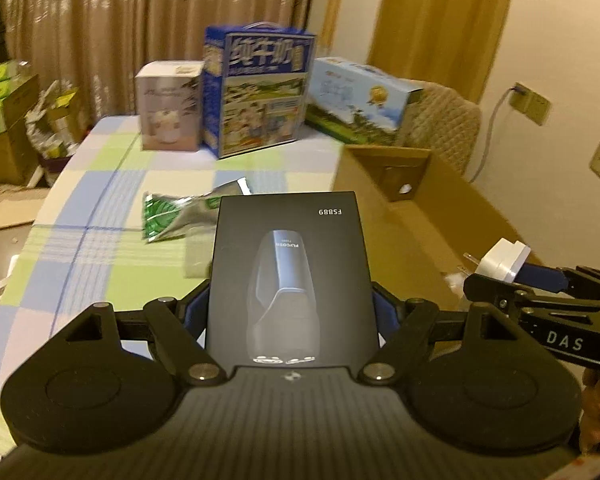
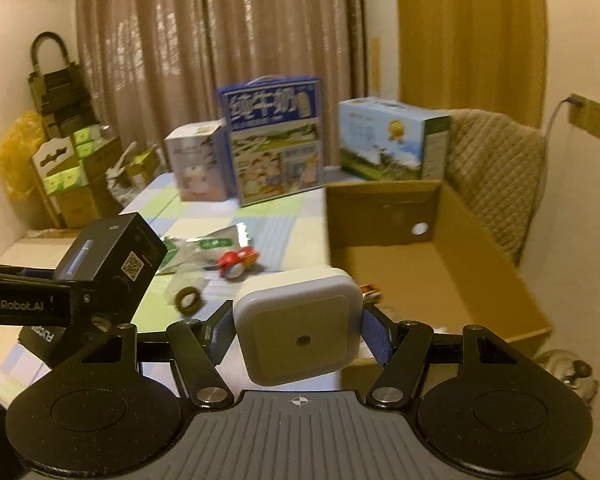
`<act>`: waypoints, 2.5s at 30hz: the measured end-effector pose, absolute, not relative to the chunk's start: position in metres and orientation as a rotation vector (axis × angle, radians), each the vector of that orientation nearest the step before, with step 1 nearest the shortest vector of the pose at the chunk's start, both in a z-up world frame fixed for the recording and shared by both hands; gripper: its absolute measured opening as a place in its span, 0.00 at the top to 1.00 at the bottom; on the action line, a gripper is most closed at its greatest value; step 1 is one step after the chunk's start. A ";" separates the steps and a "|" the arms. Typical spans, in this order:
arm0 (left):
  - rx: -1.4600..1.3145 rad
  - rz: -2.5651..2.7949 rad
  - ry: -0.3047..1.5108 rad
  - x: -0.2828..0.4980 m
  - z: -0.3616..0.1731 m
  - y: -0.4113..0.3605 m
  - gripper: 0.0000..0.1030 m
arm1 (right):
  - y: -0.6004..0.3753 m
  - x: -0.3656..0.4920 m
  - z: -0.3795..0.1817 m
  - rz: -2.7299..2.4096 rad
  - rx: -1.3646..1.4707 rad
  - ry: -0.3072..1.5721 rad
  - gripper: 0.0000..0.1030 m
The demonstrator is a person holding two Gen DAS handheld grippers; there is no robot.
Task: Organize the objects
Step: 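Lift the night light and black box and carry both over the cardboard box, then open the left tool to drop the black box while the right tool releases the night light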
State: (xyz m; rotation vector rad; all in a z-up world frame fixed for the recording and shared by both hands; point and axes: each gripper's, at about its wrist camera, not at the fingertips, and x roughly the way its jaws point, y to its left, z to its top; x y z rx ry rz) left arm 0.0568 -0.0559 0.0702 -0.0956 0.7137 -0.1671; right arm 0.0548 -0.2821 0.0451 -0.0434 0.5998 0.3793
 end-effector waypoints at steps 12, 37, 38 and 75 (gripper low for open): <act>-0.075 -0.287 0.705 0.076 0.085 -0.123 0.27 | -0.356 0.065 0.063 0.226 -0.028 0.567 0.39; -0.094 -0.380 0.764 0.165 0.068 -0.232 0.27 | -0.422 0.139 0.048 0.185 0.012 0.598 0.39; -0.098 -0.381 0.767 0.168 0.067 -0.235 0.27 | -0.424 0.142 0.047 0.184 0.016 0.599 0.39; -0.154 -0.277 0.757 0.166 0.058 -0.179 0.20 | -0.411 0.146 0.056 0.260 0.095 0.569 0.35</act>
